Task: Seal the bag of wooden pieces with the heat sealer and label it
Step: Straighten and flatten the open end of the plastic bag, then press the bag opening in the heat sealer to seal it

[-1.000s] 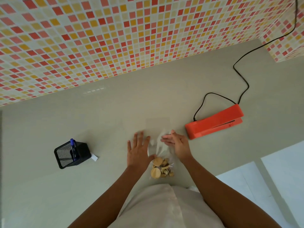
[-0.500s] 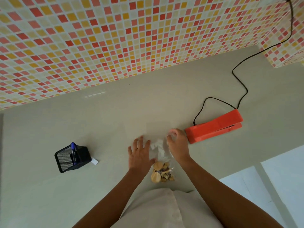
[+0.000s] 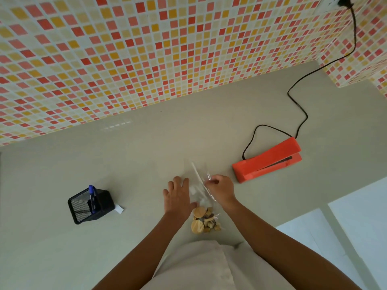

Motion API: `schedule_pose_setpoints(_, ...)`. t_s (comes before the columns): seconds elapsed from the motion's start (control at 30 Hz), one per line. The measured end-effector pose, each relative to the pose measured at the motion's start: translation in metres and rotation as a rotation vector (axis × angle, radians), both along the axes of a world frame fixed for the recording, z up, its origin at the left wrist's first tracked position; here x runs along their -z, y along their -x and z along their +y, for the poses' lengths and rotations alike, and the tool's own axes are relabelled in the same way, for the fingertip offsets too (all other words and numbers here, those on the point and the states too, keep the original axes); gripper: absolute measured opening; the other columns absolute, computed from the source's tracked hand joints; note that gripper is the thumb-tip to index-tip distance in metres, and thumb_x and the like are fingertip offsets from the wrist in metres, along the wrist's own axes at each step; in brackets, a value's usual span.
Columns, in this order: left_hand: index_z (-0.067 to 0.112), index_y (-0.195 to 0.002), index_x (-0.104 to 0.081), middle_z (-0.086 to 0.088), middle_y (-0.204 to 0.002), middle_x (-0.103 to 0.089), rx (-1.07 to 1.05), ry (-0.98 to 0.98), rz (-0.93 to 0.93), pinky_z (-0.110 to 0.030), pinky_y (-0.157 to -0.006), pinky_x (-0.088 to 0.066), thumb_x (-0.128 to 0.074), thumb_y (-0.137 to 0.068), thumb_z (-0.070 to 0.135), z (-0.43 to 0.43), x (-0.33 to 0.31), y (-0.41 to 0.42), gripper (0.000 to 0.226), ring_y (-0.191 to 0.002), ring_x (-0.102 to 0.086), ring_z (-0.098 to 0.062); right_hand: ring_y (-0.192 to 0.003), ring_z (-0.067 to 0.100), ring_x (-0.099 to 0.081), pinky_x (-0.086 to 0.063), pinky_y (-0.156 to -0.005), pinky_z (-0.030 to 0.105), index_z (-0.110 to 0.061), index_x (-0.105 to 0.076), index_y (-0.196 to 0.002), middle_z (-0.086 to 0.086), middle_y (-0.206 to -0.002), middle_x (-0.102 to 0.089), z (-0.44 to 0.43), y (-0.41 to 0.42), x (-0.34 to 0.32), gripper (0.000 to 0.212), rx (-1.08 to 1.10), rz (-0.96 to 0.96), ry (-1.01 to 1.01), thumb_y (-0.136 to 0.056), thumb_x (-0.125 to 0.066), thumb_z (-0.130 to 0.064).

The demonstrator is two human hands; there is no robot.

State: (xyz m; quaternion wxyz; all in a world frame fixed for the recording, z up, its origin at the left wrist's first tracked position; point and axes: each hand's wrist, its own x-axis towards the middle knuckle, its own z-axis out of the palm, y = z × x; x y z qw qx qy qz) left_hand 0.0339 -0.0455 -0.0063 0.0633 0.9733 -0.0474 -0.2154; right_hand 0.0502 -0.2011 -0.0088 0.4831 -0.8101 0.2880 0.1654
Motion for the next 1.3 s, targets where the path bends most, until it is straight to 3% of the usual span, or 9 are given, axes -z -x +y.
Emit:
schedule_pose_setpoints(0.07,0.02,-0.138,-0.031,-0.003,-0.133,-0.039,-0.034,0.03,-0.004,-0.037,-0.091,-0.043,-0.072,-0.07,0.063,0.001,0.001,0.0,0.091,-0.115,-0.044,-0.023,-0.053,0.006,-0.051,-0.043,-0.057,0.023,-0.019,-0.062,-0.059,-0.006,-0.055,-0.057,0.004,-0.007,-0.002,0.026,-0.062,-0.046,0.027,-0.082,-0.072,-0.012)
schedule_pose_setpoints(0.2,0.013,-0.151,-0.011,-0.003,-0.135,-0.04,-0.146,0.188,-0.002,-0.036,-0.095,-0.045,-0.083,-0.059,0.059,0.006,0.006,-0.003,0.125,-0.121,-0.044,-0.023,-0.077,0.013,-0.067,-0.052,-0.076,0.026,-0.01,-0.073,-0.083,0.003,-0.081,-0.075,0.006,-0.007,-0.004,0.005,-0.106,-0.1,-0.093,-0.087,-0.072,-0.013)
schedule_pose_setpoints(0.3,0.014,-0.154,-0.004,-0.005,-0.133,-0.044,-0.371,0.488,0.042,-0.036,-0.097,-0.047,-0.09,-0.058,0.042,0.015,0.008,-0.009,0.132,-0.12,-0.046,-0.024,-0.082,0.018,-0.072,-0.058,-0.08,0.03,-0.01,-0.071,-0.089,0.006,-0.087,-0.076,0.005,-0.001,-0.007,0.003,-0.083,-0.151,-0.18,-0.09,-0.068,-0.009)
schedule_pose_setpoints(0.4,0.018,-0.143,-0.036,-0.002,-0.106,-0.059,-0.543,0.747,0.108,-0.02,-0.079,-0.048,-0.09,-0.064,0.024,0.024,0.006,-0.018,0.096,-0.094,-0.058,-0.017,-0.079,0.019,-0.073,-0.06,-0.074,0.028,0.002,-0.067,-0.096,0.016,-0.088,-0.076,0.001,0.004,-0.016,0.006,-0.042,-0.163,-0.309,-0.093,-0.065,-0.003)
schedule_pose_setpoints(0.47,0.016,-0.115,-0.063,-0.002,-0.093,-0.069,-0.576,0.903,0.175,-0.019,-0.073,-0.05,-0.087,-0.068,0.015,0.027,0.002,-0.023,0.052,-0.082,-0.064,-0.017,-0.08,0.019,-0.074,-0.059,-0.077,0.035,0.0,-0.066,-0.095,0.013,-0.086,-0.076,-0.003,0.006,-0.02,0.004,-0.047,-0.169,-0.359,-0.094,-0.064,-0.004)
schedule_pose_setpoints(0.67,0.001,-0.102,-0.07,-0.013,-0.099,-0.074,-0.53,1.325,0.329,-0.026,-0.082,-0.055,-0.067,-0.088,0.003,0.02,-0.032,-0.023,0.014,-0.09,-0.07,-0.016,-0.078,0.014,-0.074,-0.057,-0.072,0.028,0.001,-0.064,-0.098,0.004,-0.081,-0.076,-0.014,0.018,-0.044,0.006,-0.038,-0.219,-0.466,-0.094,-0.065,-0.004)
schedule_pose_setpoints(0.77,-0.001,-0.102,-0.068,-0.018,-0.099,-0.074,-0.551,1.402,0.379,-0.037,-0.08,-0.059,-0.063,-0.093,0.011,0.005,-0.048,-0.014,0.016,-0.093,-0.073,-0.028,-0.076,0.018,-0.074,-0.059,-0.074,0.034,-0.003,-0.063,-0.096,0.005,-0.08,-0.077,-0.025,0.033,-0.059,0.002,0.019,-0.252,-0.513,-0.095,-0.064,-0.004)
schedule_pose_setpoints(0.9,-0.001,-0.098,-0.069,-0.01,-0.087,-0.074,-0.529,1.426,0.412,-0.044,-0.08,-0.059,-0.063,-0.093,0.015,-0.019,-0.066,0.004,0.017,-0.082,-0.072,-0.021,-0.081,0.03,-0.075,-0.061,-0.08,0.044,0.006,-0.064,-0.102,0.018,-0.088,-0.077,-0.049,0.057,-0.07,0.015,0.039,-0.302,-0.538,-0.097,-0.062,-0.008)
schedule_pose_setpoints(1.3,0.005,-0.096,-0.074,-0.02,-0.097,-0.074,-0.474,1.404,0.567,-0.052,-0.088,-0.056,-0.058,-0.092,-0.001,-0.065,-0.081,0.032,0.018,-0.097,-0.068,-0.04,-0.071,0.034,-0.074,-0.063,-0.071,0.046,0.0,-0.075,-0.088,0.017,-0.078,-0.077,-0.107,0.095,-0.096,0.015,0.002,-0.36,-0.42,-0.095,-0.066,-0.01)
